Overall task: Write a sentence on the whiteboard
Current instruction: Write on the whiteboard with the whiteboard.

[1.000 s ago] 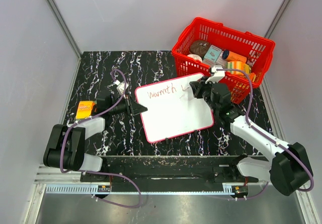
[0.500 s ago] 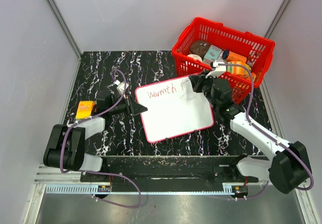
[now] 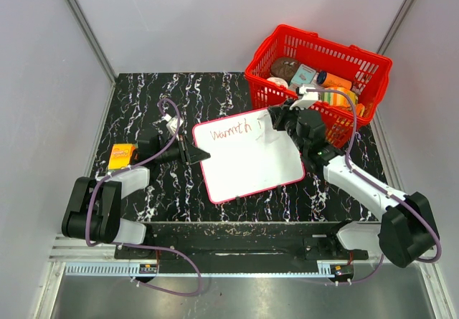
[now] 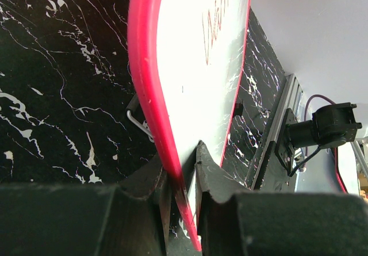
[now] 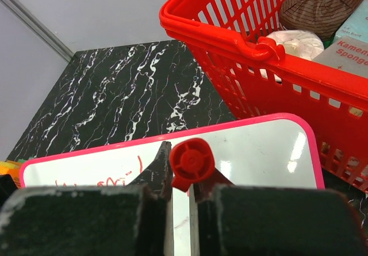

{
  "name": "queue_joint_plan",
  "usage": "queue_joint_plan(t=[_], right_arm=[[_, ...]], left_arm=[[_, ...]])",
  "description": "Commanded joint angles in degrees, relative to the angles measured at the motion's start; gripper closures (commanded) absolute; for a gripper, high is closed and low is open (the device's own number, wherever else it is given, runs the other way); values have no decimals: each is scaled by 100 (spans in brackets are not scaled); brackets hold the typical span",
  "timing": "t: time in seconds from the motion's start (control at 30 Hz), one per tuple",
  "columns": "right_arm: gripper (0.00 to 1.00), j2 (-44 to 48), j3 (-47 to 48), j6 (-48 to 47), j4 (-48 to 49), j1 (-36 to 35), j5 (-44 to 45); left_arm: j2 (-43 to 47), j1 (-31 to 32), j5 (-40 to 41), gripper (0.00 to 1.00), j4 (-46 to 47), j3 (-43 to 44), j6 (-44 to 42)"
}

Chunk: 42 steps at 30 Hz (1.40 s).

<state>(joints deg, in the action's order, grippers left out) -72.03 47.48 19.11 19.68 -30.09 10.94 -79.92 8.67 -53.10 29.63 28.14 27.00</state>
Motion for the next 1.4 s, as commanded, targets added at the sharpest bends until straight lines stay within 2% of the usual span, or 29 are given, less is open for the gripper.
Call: queue_joint_plan(t=[0.0, 0.23, 1.37], right_arm=[[100, 136, 130, -57, 238, 29, 181], [100, 558, -99, -101, 212, 29, 286], [100, 303, -433, -39, -17, 38, 233]], left_arm=[[-32, 100, 749, 100, 8, -10, -1004], [-24, 100, 749, 100, -1, -10, -1004], [-15, 100, 757, 100, -1, -10, -1013]])
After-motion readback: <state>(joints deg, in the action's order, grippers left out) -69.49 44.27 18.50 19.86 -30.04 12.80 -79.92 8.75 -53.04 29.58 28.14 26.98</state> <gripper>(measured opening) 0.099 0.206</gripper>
